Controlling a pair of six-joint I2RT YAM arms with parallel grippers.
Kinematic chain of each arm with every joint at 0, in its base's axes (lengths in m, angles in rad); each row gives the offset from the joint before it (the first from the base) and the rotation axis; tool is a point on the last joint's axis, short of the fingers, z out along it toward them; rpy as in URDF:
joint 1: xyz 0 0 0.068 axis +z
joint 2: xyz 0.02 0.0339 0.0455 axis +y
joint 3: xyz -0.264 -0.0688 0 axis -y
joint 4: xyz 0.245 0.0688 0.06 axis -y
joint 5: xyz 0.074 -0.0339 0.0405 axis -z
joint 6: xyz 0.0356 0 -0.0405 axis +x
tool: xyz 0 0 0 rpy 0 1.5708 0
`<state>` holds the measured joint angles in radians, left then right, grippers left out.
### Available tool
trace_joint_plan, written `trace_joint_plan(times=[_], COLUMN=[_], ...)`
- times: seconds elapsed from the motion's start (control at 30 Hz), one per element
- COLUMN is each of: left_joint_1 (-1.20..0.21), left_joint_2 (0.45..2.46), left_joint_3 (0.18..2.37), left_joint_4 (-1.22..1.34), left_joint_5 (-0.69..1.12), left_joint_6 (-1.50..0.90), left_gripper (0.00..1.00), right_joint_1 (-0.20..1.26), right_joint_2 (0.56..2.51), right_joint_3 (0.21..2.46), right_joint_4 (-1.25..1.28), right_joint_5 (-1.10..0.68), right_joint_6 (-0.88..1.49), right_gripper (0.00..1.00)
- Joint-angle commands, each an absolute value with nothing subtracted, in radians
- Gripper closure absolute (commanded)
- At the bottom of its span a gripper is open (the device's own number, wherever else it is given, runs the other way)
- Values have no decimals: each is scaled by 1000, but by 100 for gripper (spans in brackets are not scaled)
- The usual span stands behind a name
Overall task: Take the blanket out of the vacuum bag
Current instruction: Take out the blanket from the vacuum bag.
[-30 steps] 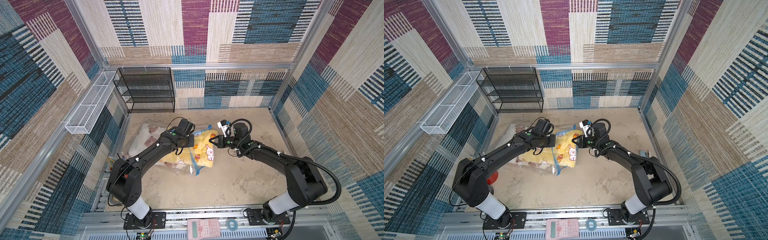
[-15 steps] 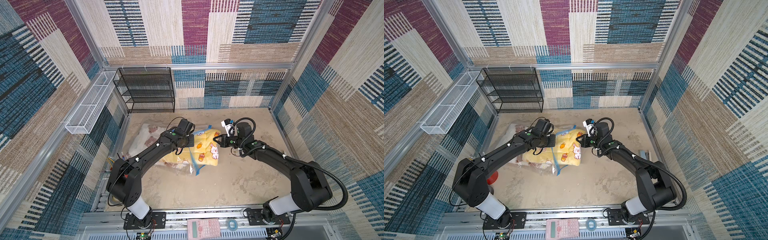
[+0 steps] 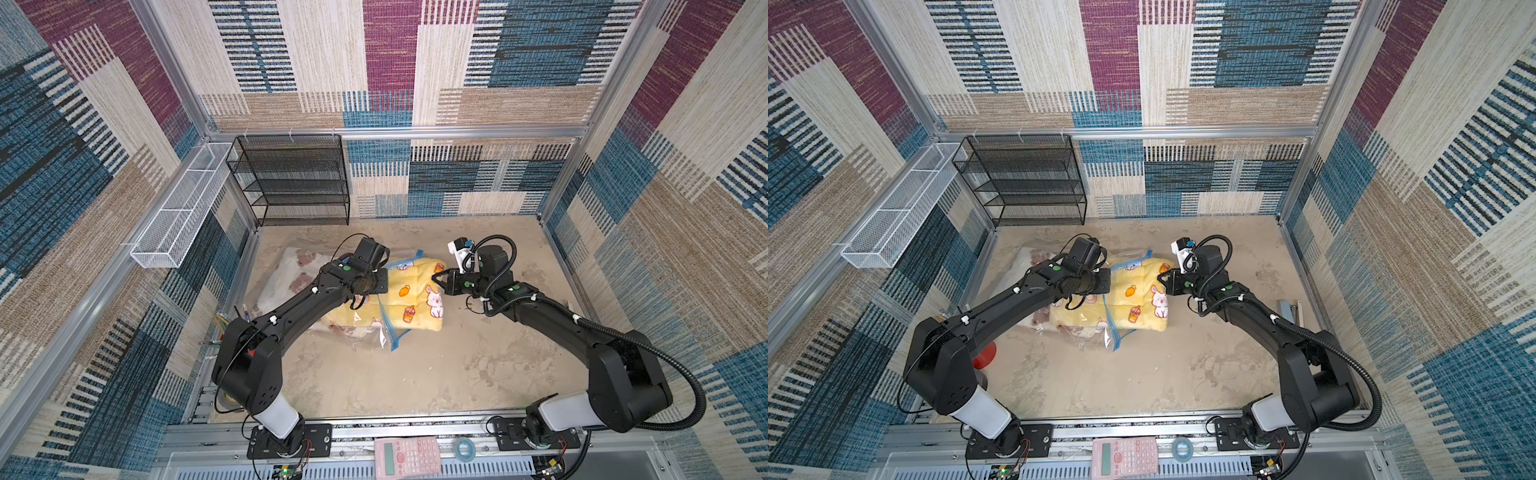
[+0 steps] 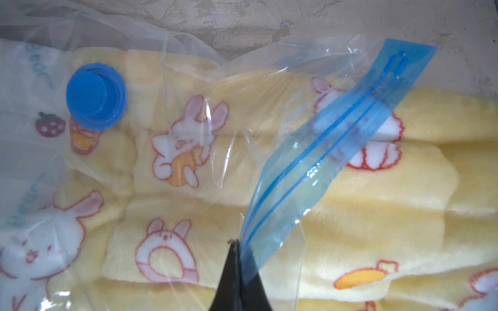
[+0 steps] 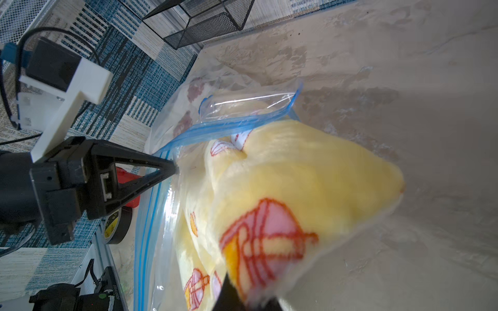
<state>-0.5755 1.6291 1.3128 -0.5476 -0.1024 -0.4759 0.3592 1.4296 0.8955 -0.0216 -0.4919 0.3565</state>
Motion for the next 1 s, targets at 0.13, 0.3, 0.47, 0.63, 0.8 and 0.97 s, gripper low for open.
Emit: trace_joint_plan(times=[0.13,0.3,0.47,0.63,0.8,0.97], left_joint_1=[-573,-571,-570,-570,-569,-569], left_joint_2=[1618,1618,1621,1621,1618,1617], left_joint_3=[1319,1320,1319,1321,1320,1318], left_joint_4=[-561,-562,-561,-562,-561,-561], left_joint_5=[-129,-126,-126,-126,-127,-128], left_joint_6=[-462,-468,-465,-463,-467,-467], left_gripper=[100,100,100,100,100,100], right_joint_1=[338,325,312,302,288,274], right_joint_2=[1383,1371,1362,1353,1341,1324], right_joint_3=[872,858,844,845,840,824], right_joint_4=[-22,-33,-36,-62,-83,-90], right_joint_5=[-422,-411,-399,-352,-314,-282], right_joint_6=[341,337,343,340,330,321], right_gripper=[100,100,100,100,100,100])
